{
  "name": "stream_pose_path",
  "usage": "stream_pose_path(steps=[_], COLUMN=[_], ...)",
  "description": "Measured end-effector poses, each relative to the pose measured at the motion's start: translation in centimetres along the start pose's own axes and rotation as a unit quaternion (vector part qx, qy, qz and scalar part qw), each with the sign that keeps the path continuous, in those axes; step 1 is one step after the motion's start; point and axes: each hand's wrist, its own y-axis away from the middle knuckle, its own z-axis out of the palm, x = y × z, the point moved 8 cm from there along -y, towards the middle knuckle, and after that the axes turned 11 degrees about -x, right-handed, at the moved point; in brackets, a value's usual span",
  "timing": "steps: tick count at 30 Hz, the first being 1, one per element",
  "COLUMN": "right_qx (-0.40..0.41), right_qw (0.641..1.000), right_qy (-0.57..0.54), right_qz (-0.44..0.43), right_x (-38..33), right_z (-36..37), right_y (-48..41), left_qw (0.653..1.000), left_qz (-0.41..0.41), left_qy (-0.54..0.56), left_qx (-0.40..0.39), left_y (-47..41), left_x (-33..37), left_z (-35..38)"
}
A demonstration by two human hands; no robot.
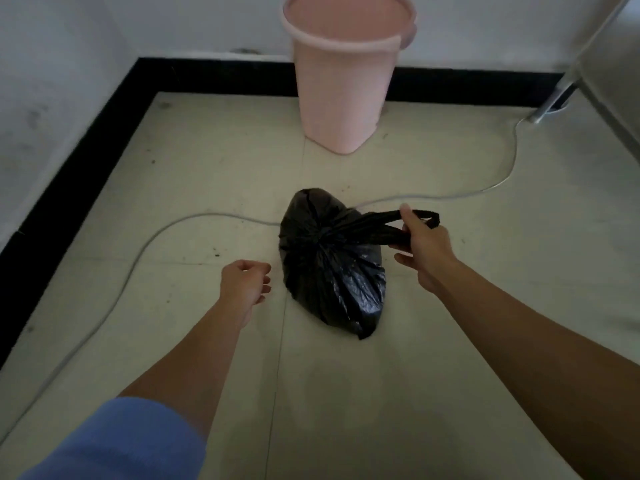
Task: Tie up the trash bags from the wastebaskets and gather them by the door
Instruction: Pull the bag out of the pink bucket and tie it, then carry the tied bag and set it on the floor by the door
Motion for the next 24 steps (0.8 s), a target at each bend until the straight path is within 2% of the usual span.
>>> stream_pose_path(steps=[4, 8, 12, 15, 17, 20, 24], right_qx=[0.014, 0.036, -0.016, -0.042, -0.052, -0.081, -0.151], right_qw=[1.0, 0.999, 0.999, 0.987, 0.957, 0.862, 0.748], right_qy=[0.014, -0.021, 0.051, 0.151, 0.286, 0.499, 0.642], right_qz=[-0.018, -0.016, 0.009, 0.037, 0.021, -0.045, -0.073], right_x=[-0.6, -5.2, -10.7, -14.2, -17.0, -21.9, -26.9], right_z=[0.6, 2.4, 5.9, 7.6, 8.3, 9.9, 12.1], right_y=[3.6, 7.3, 10.9, 14.5, 17.2, 21.4, 27.2], left_qw=[0.995, 0.986, 0.98, 0.976, 0.976, 0.977, 0.979], left_qz=[-0.088, -0.156, -0.18, -0.183, -0.183, -0.177, -0.163], left_qy=[-0.038, -0.049, -0.071, -0.087, -0.083, -0.072, -0.084], left_qx=[-0.015, -0.018, -0.044, -0.075, -0.089, -0.094, -0.094], left_y=[4.6, 10.9, 17.0, 21.1, 24.0, 28.5, 35.4], left_x=[-4.0, -4.5, -1.4, 2.6, 5.8, 10.5, 16.2], left_z=[-1.6, -4.1, -6.0, -7.0, -8.0, -10.4, -13.9])
